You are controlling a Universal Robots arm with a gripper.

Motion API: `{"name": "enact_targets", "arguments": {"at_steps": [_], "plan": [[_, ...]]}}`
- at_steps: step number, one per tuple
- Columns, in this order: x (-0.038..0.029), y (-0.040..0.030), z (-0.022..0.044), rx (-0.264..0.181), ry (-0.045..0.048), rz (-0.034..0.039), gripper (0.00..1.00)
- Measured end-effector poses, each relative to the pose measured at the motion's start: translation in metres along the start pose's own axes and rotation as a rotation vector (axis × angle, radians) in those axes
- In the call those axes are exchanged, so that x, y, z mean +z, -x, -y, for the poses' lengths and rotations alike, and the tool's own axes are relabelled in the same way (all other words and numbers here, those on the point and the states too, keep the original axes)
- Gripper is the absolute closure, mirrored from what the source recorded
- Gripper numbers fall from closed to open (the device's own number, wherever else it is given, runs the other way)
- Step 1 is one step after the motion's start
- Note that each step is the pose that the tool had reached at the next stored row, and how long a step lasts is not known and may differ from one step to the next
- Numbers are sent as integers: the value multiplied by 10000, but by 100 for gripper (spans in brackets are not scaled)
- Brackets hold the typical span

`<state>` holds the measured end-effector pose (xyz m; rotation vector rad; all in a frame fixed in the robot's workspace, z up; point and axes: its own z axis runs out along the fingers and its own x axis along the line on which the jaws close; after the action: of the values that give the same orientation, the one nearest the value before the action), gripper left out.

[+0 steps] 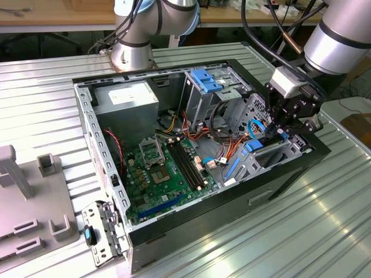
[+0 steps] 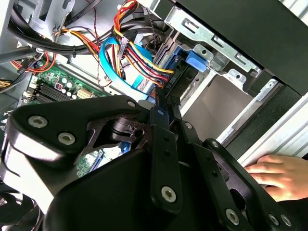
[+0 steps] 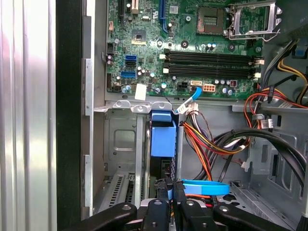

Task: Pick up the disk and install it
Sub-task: 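Insert the second disk wire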

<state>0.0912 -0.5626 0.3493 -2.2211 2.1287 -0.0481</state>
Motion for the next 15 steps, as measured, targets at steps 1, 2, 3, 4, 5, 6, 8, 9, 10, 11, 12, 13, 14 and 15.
{"name": "enact_targets", "arguments": {"at_steps": [1,2,3,4,5,6,8,9,10,11,12,13,14,15], "plan": [[0,0,1,1,0,0,84],[0,0,1,0,0,0,84],[1,0,4,-1,-1,1,84],[1,0,6,-1,0,0,84],[1,0,8,0,0,0,84],[1,0,9,1,0,0,84],[1,0,9,0,0,-1,84],[2,-1,9,0,0,-1,84],[5,-1,9,-5,0,0,84],[7,-1,9,-8,0,0,84],[10,-1,9,-12,0,0,84],[12,-1,8,-14,0,0,84],[19,-1,8,-21,0,0,84],[22,-1,8,-25,0,0,84]]}}
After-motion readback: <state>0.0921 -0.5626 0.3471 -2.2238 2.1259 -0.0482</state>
